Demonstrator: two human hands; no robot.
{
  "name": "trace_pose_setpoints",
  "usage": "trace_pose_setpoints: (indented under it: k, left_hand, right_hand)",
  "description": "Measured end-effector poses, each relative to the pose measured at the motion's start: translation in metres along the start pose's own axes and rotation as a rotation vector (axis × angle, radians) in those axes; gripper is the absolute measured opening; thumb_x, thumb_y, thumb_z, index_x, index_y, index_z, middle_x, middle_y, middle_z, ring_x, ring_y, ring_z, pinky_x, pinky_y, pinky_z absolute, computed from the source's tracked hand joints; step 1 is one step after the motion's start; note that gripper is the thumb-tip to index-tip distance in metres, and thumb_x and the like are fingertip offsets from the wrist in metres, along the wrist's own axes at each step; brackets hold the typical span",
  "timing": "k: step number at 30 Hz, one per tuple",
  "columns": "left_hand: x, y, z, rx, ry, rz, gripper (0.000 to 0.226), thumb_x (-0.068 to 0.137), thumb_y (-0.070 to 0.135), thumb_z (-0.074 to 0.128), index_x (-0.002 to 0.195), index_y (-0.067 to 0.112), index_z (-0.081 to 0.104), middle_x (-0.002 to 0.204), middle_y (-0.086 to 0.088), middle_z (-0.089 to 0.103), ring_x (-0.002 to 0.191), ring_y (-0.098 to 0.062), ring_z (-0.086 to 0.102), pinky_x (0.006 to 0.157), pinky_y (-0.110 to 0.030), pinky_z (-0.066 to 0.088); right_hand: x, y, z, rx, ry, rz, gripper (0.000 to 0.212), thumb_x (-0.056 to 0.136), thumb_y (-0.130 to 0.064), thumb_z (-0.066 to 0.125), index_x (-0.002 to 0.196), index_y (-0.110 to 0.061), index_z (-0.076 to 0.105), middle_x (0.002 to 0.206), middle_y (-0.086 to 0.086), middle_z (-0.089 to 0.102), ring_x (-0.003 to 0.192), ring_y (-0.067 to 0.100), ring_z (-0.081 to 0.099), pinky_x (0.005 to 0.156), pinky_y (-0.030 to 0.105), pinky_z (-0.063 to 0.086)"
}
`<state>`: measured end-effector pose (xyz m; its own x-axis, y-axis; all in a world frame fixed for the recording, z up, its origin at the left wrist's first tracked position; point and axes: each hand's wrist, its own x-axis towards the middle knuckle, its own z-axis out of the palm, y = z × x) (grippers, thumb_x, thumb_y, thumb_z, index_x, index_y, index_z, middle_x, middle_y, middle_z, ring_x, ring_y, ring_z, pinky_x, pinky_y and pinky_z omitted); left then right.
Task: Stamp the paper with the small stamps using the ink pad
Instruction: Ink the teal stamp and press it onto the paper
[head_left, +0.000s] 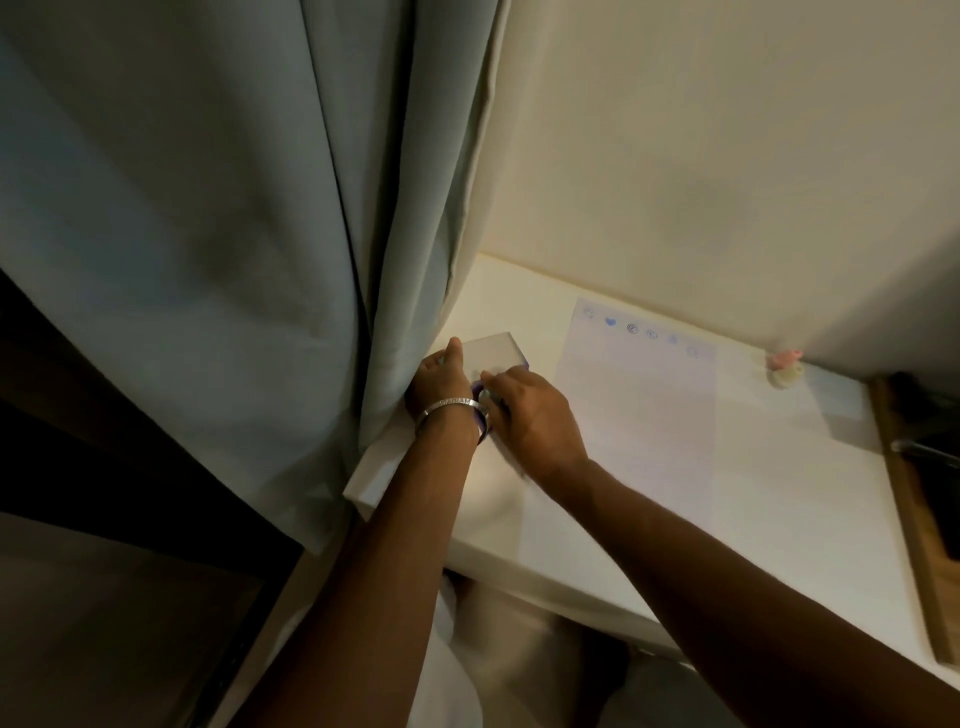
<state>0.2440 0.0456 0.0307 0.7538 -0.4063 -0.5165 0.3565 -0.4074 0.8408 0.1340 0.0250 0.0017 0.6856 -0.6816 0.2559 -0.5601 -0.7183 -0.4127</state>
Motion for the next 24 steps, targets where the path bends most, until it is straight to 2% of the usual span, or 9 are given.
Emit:
trace_pose_setpoints:
  k: [1,4,5,8,11,15,18,20,24]
  left_hand:
    - [0.000,-0.001,0.000,-0.007,0.006,0.008,0.034,0.090,0.040,0.056,0.100,0.008,0.066,0.110,-0.010,0.067,0.098,-0.025,0.064,0.091,-0.034,0.052]
    - [-0.005,0.000,0.005,0.003,0.039,0.105,0.038,0.091,0.038,0.056,0.104,0.003,0.067,0.103,-0.003,0.068,0.076,-0.011,0.058,0.067,-0.014,0.047]
    - [-0.006,0.001,0.007,0.007,0.046,0.139,0.039,0.091,0.037,0.056,0.105,0.002,0.068,0.103,-0.004,0.070,0.078,-0.012,0.061,0.067,-0.015,0.045]
    - [-0.011,0.002,0.014,0.011,0.052,0.201,0.037,0.089,0.037,0.058,0.104,0.005,0.070,0.104,-0.009,0.072,0.094,-0.023,0.067,0.081,-0.031,0.054]
    - [-0.021,0.005,0.028,0.049,0.038,0.263,0.037,0.088,0.040,0.059,0.109,0.010,0.065,0.112,-0.005,0.068,0.099,-0.023,0.064,0.086,-0.041,0.056]
    - [-0.042,-0.002,0.057,0.136,-0.120,0.390,0.033,0.090,0.039,0.058,0.110,0.013,0.057,0.110,-0.005,0.066,0.095,-0.023,0.062,0.079,-0.036,0.055]
    - [-0.059,-0.013,0.077,0.207,-0.215,0.501,0.029,0.091,0.038,0.056,0.107,0.013,0.054,0.099,-0.003,0.066,0.083,-0.017,0.060,0.062,-0.022,0.046]
    - [-0.066,-0.019,0.088,0.196,-0.230,0.476,0.028,0.092,0.040,0.054,0.106,0.015,0.053,0.093,0.001,0.064,0.078,-0.014,0.058,0.054,-0.015,0.038]
    - [-0.068,-0.016,0.100,0.075,-0.200,0.334,0.030,0.092,0.043,0.052,0.107,0.016,0.053,0.094,0.000,0.065,0.070,-0.007,0.054,0.051,-0.011,0.036]
  right_hand:
    - [0.000,0.000,0.001,0.020,-0.004,0.019,0.022,0.101,-0.017,0.049,0.111,-0.012,0.069,0.097,0.005,0.068,0.085,0.017,0.060,0.074,0.026,0.051]
    - [-0.001,0.000,0.001,0.064,0.023,0.060,0.021,0.100,-0.016,0.053,0.111,-0.012,0.070,0.098,0.005,0.071,0.087,0.017,0.062,0.078,0.031,0.053]
    - [-0.002,0.002,-0.001,0.083,0.050,0.064,0.020,0.099,-0.016,0.054,0.110,-0.012,0.070,0.098,0.004,0.072,0.087,0.017,0.062,0.077,0.030,0.052]
    - [-0.004,0.010,-0.010,0.092,0.115,0.087,0.020,0.099,-0.020,0.055,0.111,-0.014,0.069,0.100,0.002,0.071,0.089,0.015,0.060,0.076,0.024,0.046]
    - [0.001,0.031,-0.024,0.070,0.152,0.165,0.023,0.098,-0.025,0.056,0.116,-0.016,0.067,0.106,0.001,0.071,0.095,0.016,0.061,0.081,0.029,0.049]
    - [0.007,0.074,-0.045,-0.008,0.188,0.277,0.026,0.097,-0.026,0.059,0.119,-0.015,0.066,0.111,0.002,0.070,0.099,0.019,0.063,0.085,0.033,0.051]
    - [0.013,0.100,-0.055,-0.033,0.198,0.324,0.027,0.096,-0.026,0.060,0.120,-0.015,0.066,0.112,0.002,0.070,0.100,0.019,0.063,0.086,0.036,0.052]
    - [0.021,0.113,-0.058,-0.024,0.206,0.344,0.027,0.096,-0.024,0.061,0.121,-0.015,0.066,0.114,0.003,0.070,0.100,0.020,0.063,0.086,0.036,0.053]
    - [0.044,0.129,-0.053,-0.025,0.213,0.343,0.028,0.097,-0.024,0.059,0.121,-0.014,0.068,0.112,0.005,0.072,0.097,0.019,0.065,0.083,0.032,0.051]
